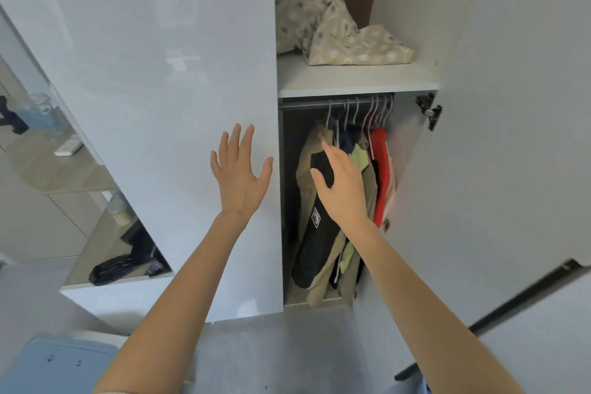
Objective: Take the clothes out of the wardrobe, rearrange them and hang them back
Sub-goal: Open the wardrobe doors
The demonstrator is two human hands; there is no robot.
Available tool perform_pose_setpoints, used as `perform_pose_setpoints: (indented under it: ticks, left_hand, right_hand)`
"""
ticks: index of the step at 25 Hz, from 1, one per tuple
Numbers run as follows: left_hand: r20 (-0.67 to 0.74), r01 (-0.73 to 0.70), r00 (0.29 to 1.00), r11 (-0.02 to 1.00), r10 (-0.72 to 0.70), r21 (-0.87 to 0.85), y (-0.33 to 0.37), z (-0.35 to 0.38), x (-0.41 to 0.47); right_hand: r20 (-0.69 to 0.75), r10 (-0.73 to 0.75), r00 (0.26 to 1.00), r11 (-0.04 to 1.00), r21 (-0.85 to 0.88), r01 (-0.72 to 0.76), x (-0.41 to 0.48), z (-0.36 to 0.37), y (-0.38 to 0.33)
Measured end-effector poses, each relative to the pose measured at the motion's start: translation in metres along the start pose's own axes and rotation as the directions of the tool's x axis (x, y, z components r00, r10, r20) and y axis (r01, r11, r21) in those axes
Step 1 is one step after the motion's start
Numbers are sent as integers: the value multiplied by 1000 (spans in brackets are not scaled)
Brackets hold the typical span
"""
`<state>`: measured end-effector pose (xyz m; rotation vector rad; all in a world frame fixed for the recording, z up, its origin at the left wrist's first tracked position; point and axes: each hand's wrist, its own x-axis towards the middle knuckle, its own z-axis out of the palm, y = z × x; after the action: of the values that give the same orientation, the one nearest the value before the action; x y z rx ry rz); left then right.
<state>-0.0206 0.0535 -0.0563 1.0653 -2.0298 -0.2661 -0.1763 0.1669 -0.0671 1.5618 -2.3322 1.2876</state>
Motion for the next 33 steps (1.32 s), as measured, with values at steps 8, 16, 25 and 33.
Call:
perform_pose_setpoints:
  ticks: [8,16,25,33]
  left_hand:
    - [-114,11,993,998,-3,67,-11,60,70]
    - [-352,175,931,967,-101,184,-4,111,99]
    - [-357,-11,933,996,42,89,2,52,21]
    - [-206,-126,973,987,103,-99,-24,-75,-99]
  right_hand:
    - [37,61,997,998,-11,-61,61,37,37]
    - [243,-30,969,998,55,17,115,63,62]
    - [338,-39,940,985,169,-20,78,78,32]
    - [305,-102,947,971,238,28,-38,94,-72]
